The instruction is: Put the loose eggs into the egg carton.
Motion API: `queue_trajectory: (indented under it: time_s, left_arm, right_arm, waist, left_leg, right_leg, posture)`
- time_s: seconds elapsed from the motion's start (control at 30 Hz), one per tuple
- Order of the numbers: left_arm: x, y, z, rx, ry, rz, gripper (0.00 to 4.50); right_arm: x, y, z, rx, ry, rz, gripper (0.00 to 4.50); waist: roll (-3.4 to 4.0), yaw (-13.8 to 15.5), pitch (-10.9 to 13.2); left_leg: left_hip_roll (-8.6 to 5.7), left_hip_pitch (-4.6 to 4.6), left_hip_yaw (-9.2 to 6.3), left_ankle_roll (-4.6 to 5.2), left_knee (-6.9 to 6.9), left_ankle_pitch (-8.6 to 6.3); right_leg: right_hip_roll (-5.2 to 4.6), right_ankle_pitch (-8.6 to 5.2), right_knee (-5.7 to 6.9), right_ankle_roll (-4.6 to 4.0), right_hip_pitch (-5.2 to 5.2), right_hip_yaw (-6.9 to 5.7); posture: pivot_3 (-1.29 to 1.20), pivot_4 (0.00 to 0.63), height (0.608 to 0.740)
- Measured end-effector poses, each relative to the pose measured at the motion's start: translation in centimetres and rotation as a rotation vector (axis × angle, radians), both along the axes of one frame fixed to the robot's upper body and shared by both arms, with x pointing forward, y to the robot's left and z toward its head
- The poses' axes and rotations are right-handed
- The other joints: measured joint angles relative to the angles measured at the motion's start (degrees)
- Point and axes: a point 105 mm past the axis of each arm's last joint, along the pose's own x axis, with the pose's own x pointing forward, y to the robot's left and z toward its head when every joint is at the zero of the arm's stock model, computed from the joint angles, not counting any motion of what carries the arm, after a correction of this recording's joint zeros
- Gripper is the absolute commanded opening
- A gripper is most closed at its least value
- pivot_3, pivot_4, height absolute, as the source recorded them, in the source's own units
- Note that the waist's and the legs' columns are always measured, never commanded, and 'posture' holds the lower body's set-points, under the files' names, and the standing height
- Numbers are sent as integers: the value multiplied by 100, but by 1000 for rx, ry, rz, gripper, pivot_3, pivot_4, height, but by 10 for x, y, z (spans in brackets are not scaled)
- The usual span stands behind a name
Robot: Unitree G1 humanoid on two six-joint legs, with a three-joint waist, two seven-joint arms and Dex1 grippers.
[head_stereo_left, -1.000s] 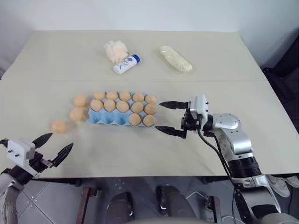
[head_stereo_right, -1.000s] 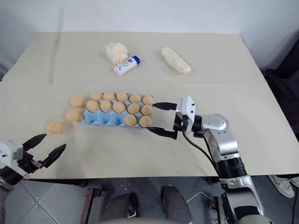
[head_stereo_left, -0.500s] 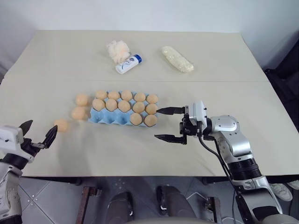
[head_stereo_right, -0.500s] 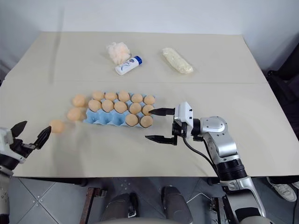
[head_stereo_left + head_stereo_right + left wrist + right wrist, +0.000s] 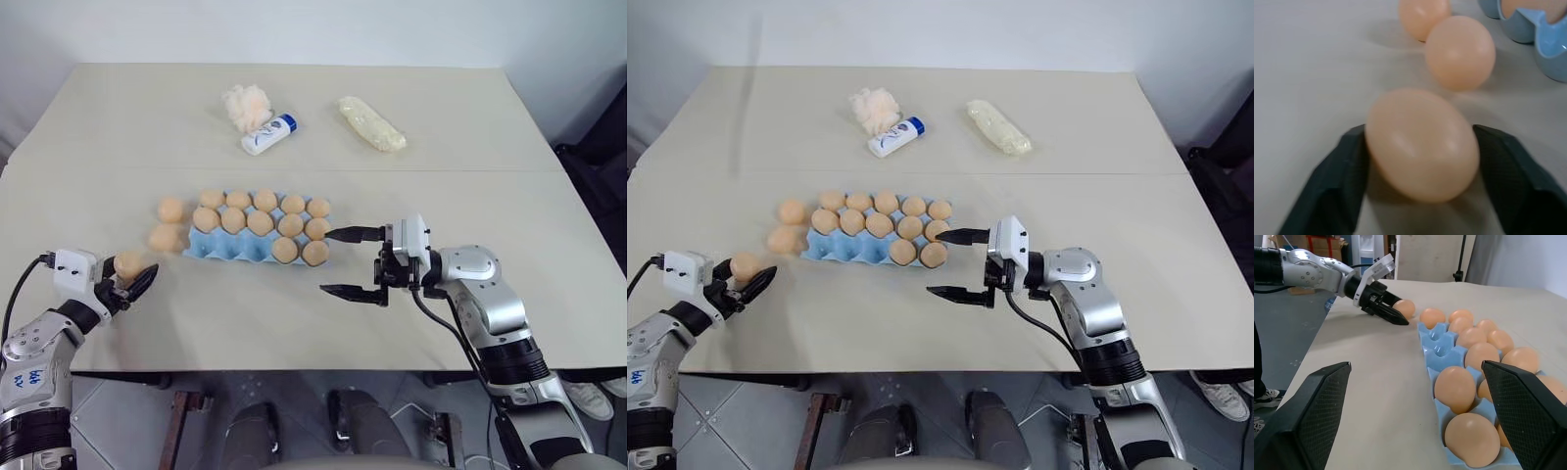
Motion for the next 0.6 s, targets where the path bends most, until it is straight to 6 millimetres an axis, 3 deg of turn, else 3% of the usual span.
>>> queue_trajectory:
  time_s: [0.03, 0.17, 0.33, 0.43, 0.6]
  left_arm:
    - [0, -4, 2, 9, -8, -25, 2101]
    - [-8, -29, 22, 4, -96, -160, 2101]
    - [-31, -70, 15, 22, -51, -379, 2101]
    - [-23, -102, 23, -8, -95, -479, 2101]
    - [15, -155, 46, -55, -194, -603, 2101]
  right_arm:
    - [0, 0, 0, 1, 1, -2, 4500]
    - [-1, 1, -4, -2, 16, -2, 4500]
    - [-2, -1, -11, -6, 43, -18, 4500]
    - [-2, -1, -10, -4, 47, -26, 4500]
    - [-3, 2, -8, 11, 37, -35, 4500]
  waist:
    - [0, 5, 0]
    - [-1, 4, 0]
    - [4, -17, 2]
    - [4, 76, 2]
    - [3, 155, 2]
  left_leg:
    - [-1, 0, 0, 0, 0, 0]
    - [-1, -1, -2, -2, -6, -1]
    - [1, 0, -3, -6, -14, -3]
    - [-2, 0, -12, -2, -1, 4]
    - [-12, 0, -5, 14, 9, 22]
  right_leg:
    - [-1, 0, 0, 0, 0, 0]
    - [-3, 0, -4, -1, 0, -3]
    - [0, -4, -8, -6, -2, -3]
    - [-1, -4, -4, -7, 7, -11]
    - [-3, 10, -6, 1, 17, -6]
  posture:
    - [0, 150, 740]
    - [0, 150, 740]
    - [0, 150, 740]
    - [0, 150, 740]
    - [0, 150, 740]
